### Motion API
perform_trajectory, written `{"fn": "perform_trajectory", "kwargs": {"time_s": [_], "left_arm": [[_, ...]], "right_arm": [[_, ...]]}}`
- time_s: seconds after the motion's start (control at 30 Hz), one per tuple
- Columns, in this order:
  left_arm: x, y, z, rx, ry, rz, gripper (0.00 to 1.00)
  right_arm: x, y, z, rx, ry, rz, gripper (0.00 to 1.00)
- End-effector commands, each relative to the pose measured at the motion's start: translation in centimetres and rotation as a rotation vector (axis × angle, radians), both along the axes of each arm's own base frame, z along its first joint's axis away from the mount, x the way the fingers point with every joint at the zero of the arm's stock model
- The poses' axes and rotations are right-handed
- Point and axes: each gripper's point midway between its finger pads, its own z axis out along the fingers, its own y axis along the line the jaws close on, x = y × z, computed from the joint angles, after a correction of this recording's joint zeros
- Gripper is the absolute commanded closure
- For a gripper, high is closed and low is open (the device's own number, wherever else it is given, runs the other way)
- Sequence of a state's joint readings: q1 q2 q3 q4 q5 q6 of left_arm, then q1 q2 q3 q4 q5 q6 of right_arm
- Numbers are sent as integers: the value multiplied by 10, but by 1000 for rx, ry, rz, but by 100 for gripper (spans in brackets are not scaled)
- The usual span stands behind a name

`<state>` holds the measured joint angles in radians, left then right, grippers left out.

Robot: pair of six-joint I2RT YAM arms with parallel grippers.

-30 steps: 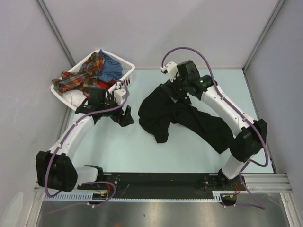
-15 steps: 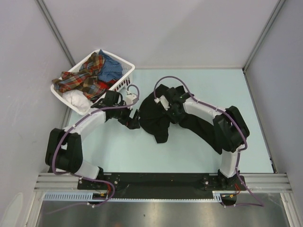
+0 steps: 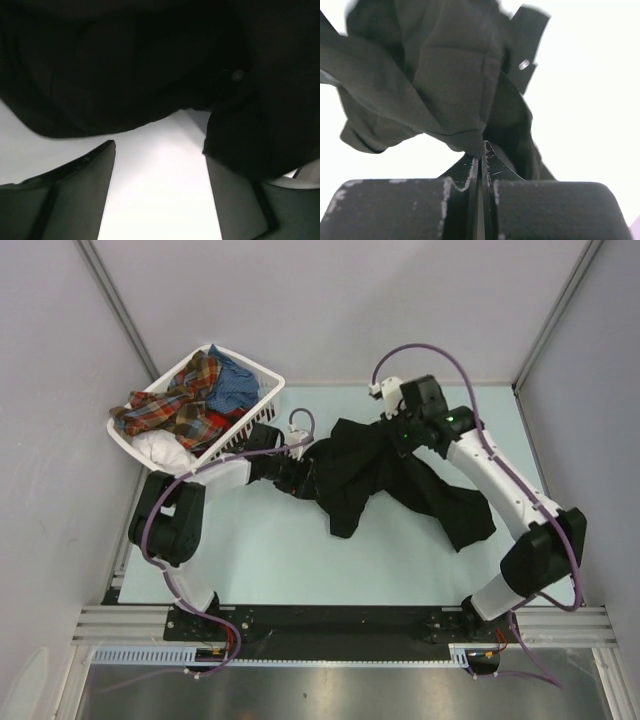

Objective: Fold and stack the long sleeve shirts
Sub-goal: Flatten the shirt out

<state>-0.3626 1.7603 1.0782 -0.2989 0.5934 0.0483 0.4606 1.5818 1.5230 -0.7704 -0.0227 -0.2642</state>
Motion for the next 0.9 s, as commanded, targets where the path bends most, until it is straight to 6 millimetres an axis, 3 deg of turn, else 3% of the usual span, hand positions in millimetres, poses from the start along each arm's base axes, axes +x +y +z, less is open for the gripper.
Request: {"fn": "perform_trajectory", "kwargs": {"time_s": [0.0,0.03,0.1,0.13,0.2,0.27,0.3,0.37,0.47,0.5,0.57,0.67,0.87], "left_arm": [[30,-33,56,-187,-90,-10,32],[34,-32,64,-182,-123,-14,50],[48,-32,101,-192,-229,-26,66],[49,-30,110,-179,-264,-46,80],[58,-30,150,-191,-356,-54,97],[57,-28,173,-197,-403,-66,100],[54,-27,195,-211,-451,-71,100],[50,-25,207,-213,-490,-85,100],[39,-23,206,-196,-497,-131,71],[35,-23,197,-185,-481,-153,45],[33,-23,185,-169,-465,-161,29],[38,-25,172,-149,-464,-163,23],[65,-38,178,-148,-592,-177,12]], "right_arm": [[14,-36,66,81,-131,-80,100],[18,-45,74,95,-151,-100,100],[23,-56,101,136,-207,-108,100],[27,-71,110,146,-228,-138,100],[30,-76,133,170,-277,-125,100],[33,-81,144,175,-297,-121,100],[34,-82,155,170,-323,-109,100],[36,-83,162,166,-342,-98,100],[35,-77,183,185,-398,-50,100],[35,-75,189,193,-414,-38,100],[31,-67,206,227,-449,5,100],[20,-58,233,278,-517,66,100],[-18,-32,289,394,-649,219,100]]}}
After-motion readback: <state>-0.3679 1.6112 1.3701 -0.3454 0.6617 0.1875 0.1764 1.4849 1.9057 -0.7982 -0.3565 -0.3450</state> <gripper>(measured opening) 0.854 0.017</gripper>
